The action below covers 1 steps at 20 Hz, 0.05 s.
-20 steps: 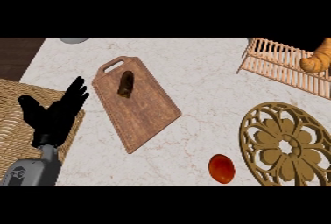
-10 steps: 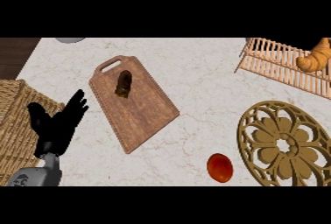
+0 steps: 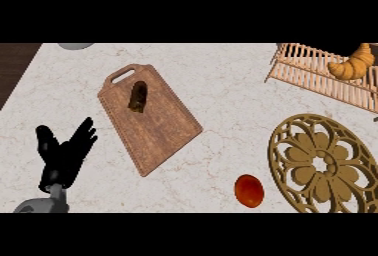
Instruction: Pick the croissant from the placemat and place it in the tiered shelf
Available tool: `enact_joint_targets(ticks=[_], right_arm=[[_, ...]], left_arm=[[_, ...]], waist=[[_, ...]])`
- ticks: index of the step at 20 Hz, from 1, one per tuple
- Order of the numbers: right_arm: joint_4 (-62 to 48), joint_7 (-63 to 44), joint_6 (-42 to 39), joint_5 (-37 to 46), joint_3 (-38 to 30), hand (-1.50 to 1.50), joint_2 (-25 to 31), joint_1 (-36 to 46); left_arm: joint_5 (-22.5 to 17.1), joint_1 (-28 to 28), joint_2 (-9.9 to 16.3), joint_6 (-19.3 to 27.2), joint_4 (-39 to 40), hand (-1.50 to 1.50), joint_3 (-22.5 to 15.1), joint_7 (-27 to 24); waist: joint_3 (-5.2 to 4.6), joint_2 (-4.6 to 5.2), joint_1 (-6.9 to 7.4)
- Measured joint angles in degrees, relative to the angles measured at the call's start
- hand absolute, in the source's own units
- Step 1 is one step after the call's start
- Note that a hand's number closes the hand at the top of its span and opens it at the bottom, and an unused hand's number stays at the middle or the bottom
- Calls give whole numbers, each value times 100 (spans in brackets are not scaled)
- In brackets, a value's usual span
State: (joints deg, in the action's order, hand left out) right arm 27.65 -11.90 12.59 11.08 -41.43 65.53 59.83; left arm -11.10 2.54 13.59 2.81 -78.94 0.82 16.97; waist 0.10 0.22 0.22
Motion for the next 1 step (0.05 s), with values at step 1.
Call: enact_joint_targets(ticks=[1], right_arm=[[-15, 6, -195, -71, -52, -150, 153, -83]], left_arm=[[-5, -27, -14, -23, 46, 0, 7, -38]], waist=[[0, -4, -11]])
